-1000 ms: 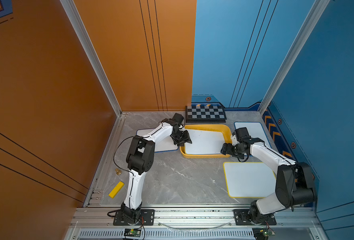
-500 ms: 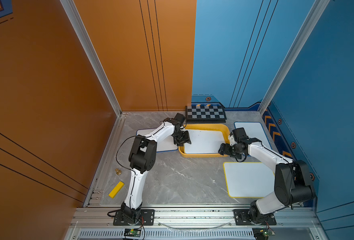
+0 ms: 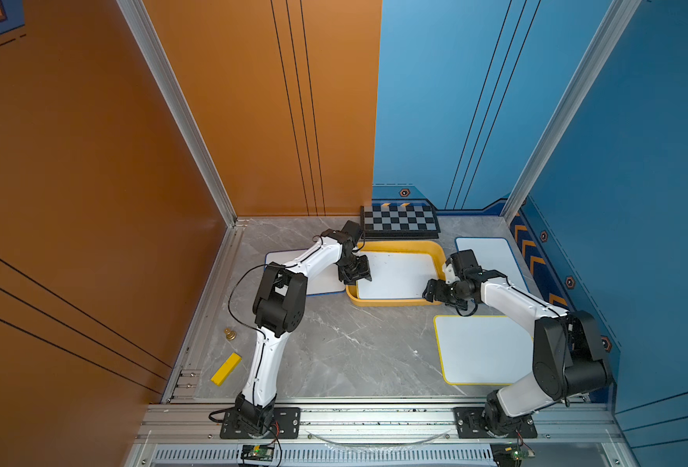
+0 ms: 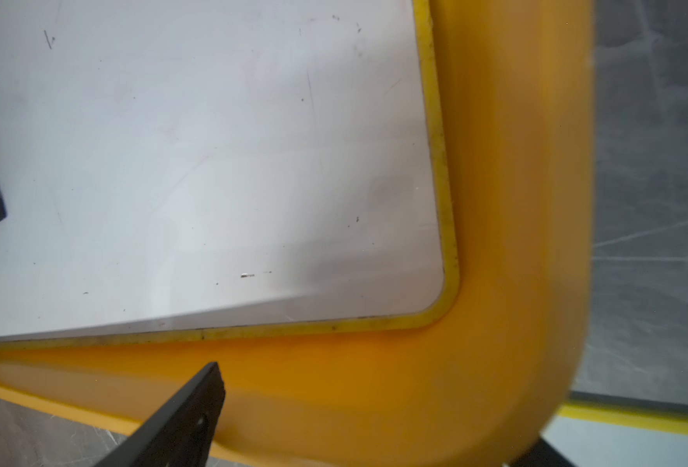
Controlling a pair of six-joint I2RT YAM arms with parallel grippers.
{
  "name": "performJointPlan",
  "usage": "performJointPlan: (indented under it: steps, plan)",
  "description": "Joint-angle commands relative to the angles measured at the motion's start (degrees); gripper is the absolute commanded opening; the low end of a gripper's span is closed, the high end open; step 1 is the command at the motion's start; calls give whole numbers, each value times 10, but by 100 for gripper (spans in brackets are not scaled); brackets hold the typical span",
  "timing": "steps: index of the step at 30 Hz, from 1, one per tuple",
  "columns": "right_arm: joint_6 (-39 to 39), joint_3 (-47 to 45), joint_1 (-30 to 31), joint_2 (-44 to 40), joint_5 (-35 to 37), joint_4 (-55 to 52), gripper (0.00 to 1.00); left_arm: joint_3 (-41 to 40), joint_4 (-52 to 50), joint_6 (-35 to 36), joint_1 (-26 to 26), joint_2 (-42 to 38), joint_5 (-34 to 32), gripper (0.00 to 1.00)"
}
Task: Put the whiteboard into the storage box
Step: Place the whiteboard in the storage box.
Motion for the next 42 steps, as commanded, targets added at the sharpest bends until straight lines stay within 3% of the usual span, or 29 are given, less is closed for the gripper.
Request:
performJointPlan:
  steps: [1,28,42]
  plan:
    - [5,-21,7,-20,-6,-13,88,2,-38,-14,-4,34,-23,52]
    - [9,-52,-4,-78,0,-26,89,40,-60,-44,-5,18,-24,62]
    - [3,-71,-11,-112,8,-28,90,119,-149,-33,-17,44,-65,63]
